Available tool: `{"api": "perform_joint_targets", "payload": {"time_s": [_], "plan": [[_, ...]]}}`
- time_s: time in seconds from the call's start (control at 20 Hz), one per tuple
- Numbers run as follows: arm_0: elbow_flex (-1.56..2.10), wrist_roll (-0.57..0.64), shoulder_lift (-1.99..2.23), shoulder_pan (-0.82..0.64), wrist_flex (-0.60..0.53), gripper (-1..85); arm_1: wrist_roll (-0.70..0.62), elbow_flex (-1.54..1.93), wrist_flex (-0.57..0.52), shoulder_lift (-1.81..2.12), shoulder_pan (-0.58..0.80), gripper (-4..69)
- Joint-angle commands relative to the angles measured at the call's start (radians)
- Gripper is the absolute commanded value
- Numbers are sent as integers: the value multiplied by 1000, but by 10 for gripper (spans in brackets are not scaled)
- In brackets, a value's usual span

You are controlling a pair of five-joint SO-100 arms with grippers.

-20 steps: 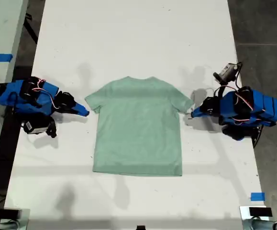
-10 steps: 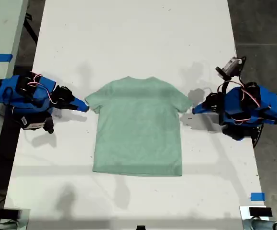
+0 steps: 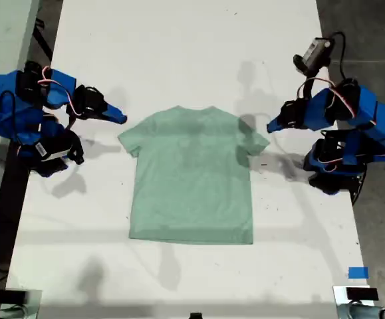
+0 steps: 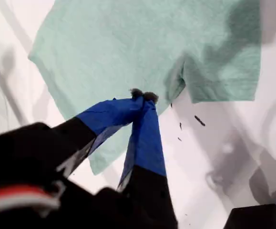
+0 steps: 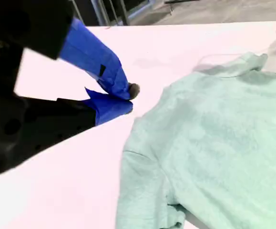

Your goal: Fold tshirt

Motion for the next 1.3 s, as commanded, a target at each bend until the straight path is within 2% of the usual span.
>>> {"api": "perform_joint_targets", "payload": {"time_s": [0.0,0.1,0.35,0.4,0.5,0.55,0.75,1.05,1.25], "plan": [[-238,41,-150,-81,112,1,-89,-232,81,-137,69,-16],[-390,43,-299,-129,232,1,-141,-367,137,-252,100,-16],[-453,132,-365,-239,275,2,-233,-457,199,-383,140,-13],[-443,147,-365,-256,279,5,-242,-440,202,-382,140,33],[-430,166,-379,-273,279,27,-273,-408,209,-370,138,248],[-428,166,-393,-276,281,73,-285,-388,213,-367,138,322],[-428,170,-449,-272,273,110,-298,-233,195,-334,158,410],[-426,175,-456,-273,272,111,-334,255,-84,-118,253,427],[-425,176,-466,-268,265,109,-324,422,-270,-147,279,427]]}}
